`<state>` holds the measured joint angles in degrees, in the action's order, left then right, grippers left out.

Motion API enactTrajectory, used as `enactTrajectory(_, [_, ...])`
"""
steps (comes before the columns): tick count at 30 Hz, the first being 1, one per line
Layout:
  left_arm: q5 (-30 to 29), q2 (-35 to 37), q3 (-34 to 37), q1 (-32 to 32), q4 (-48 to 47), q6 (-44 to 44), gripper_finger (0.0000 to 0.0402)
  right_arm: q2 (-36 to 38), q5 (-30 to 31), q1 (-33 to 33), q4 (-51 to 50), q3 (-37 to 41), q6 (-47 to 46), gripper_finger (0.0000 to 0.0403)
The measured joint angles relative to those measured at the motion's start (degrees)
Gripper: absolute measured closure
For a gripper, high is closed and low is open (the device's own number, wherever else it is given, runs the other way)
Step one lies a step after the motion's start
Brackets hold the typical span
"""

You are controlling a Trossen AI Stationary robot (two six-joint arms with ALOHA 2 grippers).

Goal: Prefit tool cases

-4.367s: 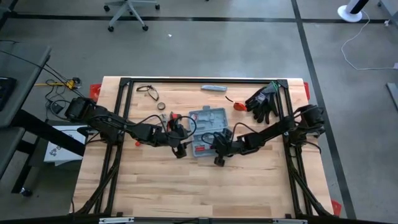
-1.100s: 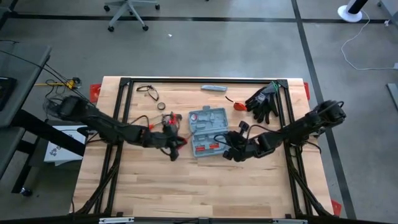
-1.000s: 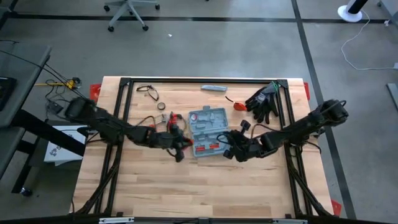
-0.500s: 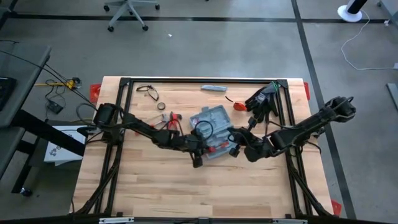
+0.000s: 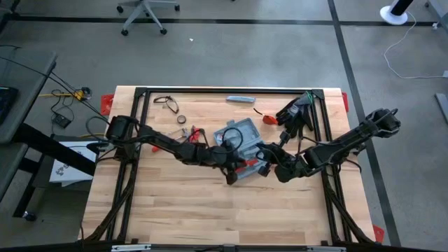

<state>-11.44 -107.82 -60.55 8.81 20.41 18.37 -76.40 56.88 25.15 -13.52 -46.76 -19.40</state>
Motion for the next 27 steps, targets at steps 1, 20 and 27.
enactTrajectory(1, [-0.19, -0.24, -0.01, -0.19, 0.38, 0.68, 0.0362, 0.00, 0.00, 0.00, -0.04, 0.00, 0.00, 0.0403])
enactTrajectory(20, [4.69, -8.69, -0.04, -0.29, 6.84, 8.35, 0.0362, -0.02, 0.39, -0.03, -0.77, 0.00, -0.15, 0.0403])
enactTrajectory(27, [5.95, -8.71, -0.07, -0.27, 6.14, 7.54, 0.0335, -0.02, 0.39, -0.02, -1.02, 0.00, -1.01, 0.0403])
